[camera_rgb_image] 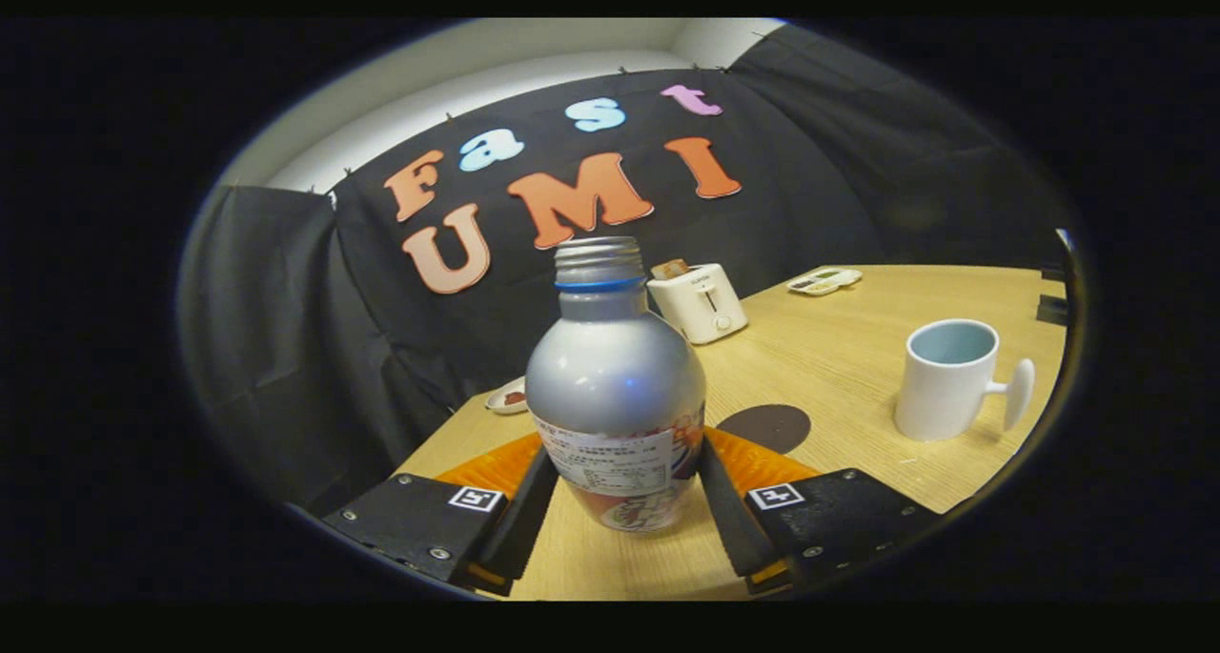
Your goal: Take the bottle from table, then pour the juice into the cup, finally place the bottle on the coaster
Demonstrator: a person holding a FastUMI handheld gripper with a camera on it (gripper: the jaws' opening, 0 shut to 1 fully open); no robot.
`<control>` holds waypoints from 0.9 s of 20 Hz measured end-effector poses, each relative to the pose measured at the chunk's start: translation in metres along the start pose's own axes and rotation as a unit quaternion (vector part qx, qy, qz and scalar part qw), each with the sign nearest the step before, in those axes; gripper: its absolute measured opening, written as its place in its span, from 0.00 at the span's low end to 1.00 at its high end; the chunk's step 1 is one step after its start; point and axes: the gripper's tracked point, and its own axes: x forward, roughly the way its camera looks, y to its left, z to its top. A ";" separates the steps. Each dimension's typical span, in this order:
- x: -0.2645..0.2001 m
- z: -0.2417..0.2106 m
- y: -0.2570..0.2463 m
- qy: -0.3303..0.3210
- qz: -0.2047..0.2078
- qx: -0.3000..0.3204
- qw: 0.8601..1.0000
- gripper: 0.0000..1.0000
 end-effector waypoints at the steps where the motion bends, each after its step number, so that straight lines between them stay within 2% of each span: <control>1: 0.001 0.003 -0.001 -0.002 -0.001 0.018 1.000 0.79; 9: 0.010 0.013 -0.031 -0.005 -0.026 0.163 0.986 0.78; 15: 0.016 0.021 -0.042 -0.015 -0.030 0.264 0.964 0.78; 18: 0.016 0.023 -0.048 -0.020 -0.042 0.318 0.947 0.78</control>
